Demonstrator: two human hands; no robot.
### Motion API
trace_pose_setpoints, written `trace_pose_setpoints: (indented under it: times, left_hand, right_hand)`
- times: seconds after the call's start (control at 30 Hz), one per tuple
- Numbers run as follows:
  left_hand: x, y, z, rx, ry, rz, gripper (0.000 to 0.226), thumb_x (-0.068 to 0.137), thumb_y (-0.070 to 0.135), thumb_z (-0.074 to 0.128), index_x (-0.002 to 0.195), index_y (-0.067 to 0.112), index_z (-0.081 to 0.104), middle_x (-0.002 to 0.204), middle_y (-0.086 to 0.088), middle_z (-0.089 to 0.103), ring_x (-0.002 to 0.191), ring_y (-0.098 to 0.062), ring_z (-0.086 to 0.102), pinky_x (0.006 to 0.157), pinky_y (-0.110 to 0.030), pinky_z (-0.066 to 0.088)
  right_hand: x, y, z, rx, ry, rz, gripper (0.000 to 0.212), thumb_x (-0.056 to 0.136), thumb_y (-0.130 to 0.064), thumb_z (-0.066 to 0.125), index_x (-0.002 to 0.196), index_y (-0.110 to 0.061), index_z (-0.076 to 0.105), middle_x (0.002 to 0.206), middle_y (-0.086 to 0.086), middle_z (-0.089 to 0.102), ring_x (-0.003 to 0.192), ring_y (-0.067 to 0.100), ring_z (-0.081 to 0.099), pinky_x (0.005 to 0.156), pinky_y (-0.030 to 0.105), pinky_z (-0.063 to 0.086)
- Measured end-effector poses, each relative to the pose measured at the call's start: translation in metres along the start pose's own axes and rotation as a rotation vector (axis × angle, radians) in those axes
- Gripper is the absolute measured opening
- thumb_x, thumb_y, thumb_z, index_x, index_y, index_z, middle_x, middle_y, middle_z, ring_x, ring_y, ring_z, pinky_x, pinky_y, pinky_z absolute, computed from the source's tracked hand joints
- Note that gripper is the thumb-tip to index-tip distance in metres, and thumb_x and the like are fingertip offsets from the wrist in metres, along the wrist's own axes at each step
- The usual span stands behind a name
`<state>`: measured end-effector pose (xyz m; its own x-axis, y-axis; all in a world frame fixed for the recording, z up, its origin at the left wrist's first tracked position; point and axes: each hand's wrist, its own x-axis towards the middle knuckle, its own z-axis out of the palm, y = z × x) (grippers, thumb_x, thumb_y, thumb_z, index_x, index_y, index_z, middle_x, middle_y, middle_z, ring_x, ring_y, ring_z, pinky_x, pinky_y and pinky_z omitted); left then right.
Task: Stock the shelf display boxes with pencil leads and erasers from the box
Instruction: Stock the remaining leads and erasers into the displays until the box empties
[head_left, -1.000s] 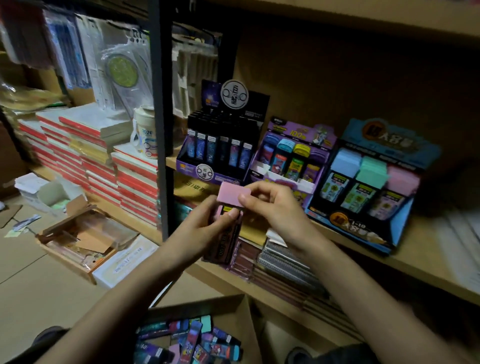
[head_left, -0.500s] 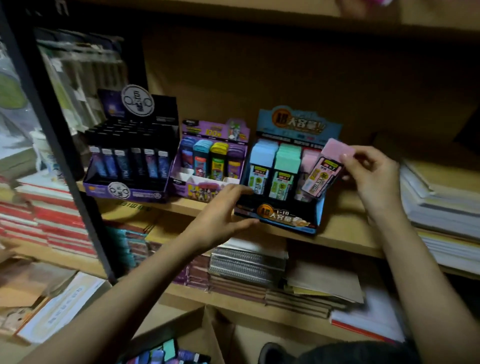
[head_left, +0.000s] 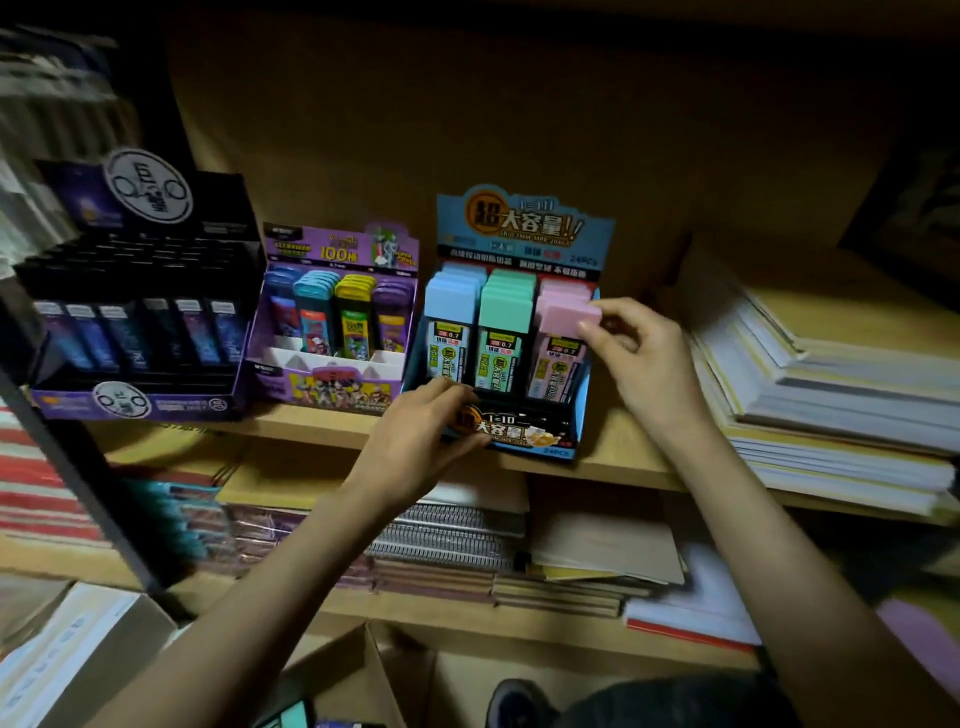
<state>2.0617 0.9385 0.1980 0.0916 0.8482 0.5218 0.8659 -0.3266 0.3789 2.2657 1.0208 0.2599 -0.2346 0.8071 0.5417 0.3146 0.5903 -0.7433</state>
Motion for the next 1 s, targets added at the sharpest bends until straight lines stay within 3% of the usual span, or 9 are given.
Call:
trace_pose_setpoints:
  times: [0.17,0.3,0.47,0.57,0.63,0.7,0.87,0.93,1.0]
  left_hand:
    - [0.001,-0.001,0.0,0.007,-0.001,-0.017,0.037,0.085,0.036,0.067,0.115,0.013,0.06,0.108,-0.003,0.06,0.097,-0.02,0.058,0.08,-0.033,0.047]
    - [0.001,0.003,-0.002,0.022,-0.016,-0.023,0.039,0.087,0.034,0.066,0.117,0.012,0.059,0.11,-0.004,0.06,0.099,-0.022,0.057,0.083,-0.035,0.046]
    - [-0.015,0.013,-0.023,0.042,0.036,0.027,0.036,0.088,0.029,0.064,0.12,0.012,0.058,0.114,-0.003,0.062,0.106,-0.022,0.056,0.09,-0.039,0.044]
    - [-0.05,0.007,-0.043,-0.001,0.053,-0.024,0.026,0.09,0.028,0.061,0.111,0.014,0.061,0.107,0.0,0.064,0.098,-0.016,0.059,0.08,-0.035,0.049]
    - [-0.082,-0.006,-0.052,-0.091,0.006,-0.112,0.017,0.089,0.026,0.06,0.104,0.018,0.061,0.101,0.006,0.064,0.091,-0.008,0.061,0.076,-0.031,0.052]
    - [-0.117,-0.022,-0.052,-0.119,-0.071,-0.228,0.012,0.089,0.024,0.059,0.101,0.025,0.058,0.097,0.011,0.062,0.089,0.0,0.058,0.075,-0.022,0.05]
    - [-0.217,-0.062,-0.017,-0.164,-0.214,-0.554,0.012,0.09,0.016,0.06,0.1,0.023,0.058,0.092,0.01,0.061,0.083,0.004,0.057,0.067,-0.003,0.04]
    - [-0.261,-0.075,0.005,-0.191,-0.231,-0.679,0.01,0.089,0.012,0.061,0.099,0.014,0.061,0.091,0.002,0.064,0.082,-0.009,0.061,0.069,-0.009,0.043]
    - [-0.302,-0.084,0.029,-0.226,-0.244,-0.808,0.009,0.088,0.007,0.062,0.097,0.006,0.061,0.091,-0.006,0.066,0.086,-0.025,0.064,0.074,-0.028,0.046]
  right_hand:
    - [0.001,0.004,0.008,-0.347,0.142,-0.166,0.025,0.085,-0.013,0.066,0.11,-0.007,0.067,0.106,0.01,0.054,0.094,0.014,0.049,0.079,0.006,0.033]
    - [0.001,0.005,0.014,-0.48,0.165,-0.208,0.03,0.086,-0.014,0.066,0.114,-0.005,0.067,0.104,0.015,0.054,0.098,0.027,0.049,0.08,0.014,0.027]
    - [-0.007,-0.003,0.01,-0.614,0.164,-0.256,0.034,0.09,-0.016,0.06,0.123,-0.005,0.061,0.111,0.017,0.055,0.102,0.031,0.05,0.081,0.03,0.04]
    - [-0.019,-0.021,0.01,-0.54,0.147,-0.34,0.029,0.091,-0.013,0.058,0.119,-0.003,0.062,0.109,0.015,0.057,0.099,0.025,0.053,0.083,0.022,0.039]
    - [-0.034,-0.038,0.018,-0.347,-0.001,-0.326,0.023,0.09,-0.012,0.058,0.111,-0.005,0.065,0.103,0.006,0.061,0.091,0.011,0.055,0.077,0.006,0.036]
    - [-0.055,-0.051,0.038,-0.216,-0.264,-0.238,0.017,0.09,-0.016,0.059,0.104,-0.013,0.068,0.098,-0.003,0.065,0.085,0.002,0.055,0.073,0.002,0.035]
    - [-0.126,-0.041,0.117,-0.276,-0.869,-0.16,0.017,0.092,-0.023,0.057,0.104,-0.016,0.067,0.102,-0.001,0.067,0.09,0.009,0.059,0.076,0.024,0.044]
    - [-0.162,-0.025,0.15,-0.302,-1.051,-0.105,0.018,0.092,-0.023,0.056,0.106,-0.016,0.066,0.102,-0.001,0.066,0.089,0.011,0.059,0.076,0.026,0.047]
    - [-0.198,-0.004,0.18,-0.346,-1.163,-0.047,0.019,0.092,-0.022,0.055,0.105,-0.013,0.066,0.102,0.003,0.067,0.091,0.015,0.061,0.08,0.031,0.05]
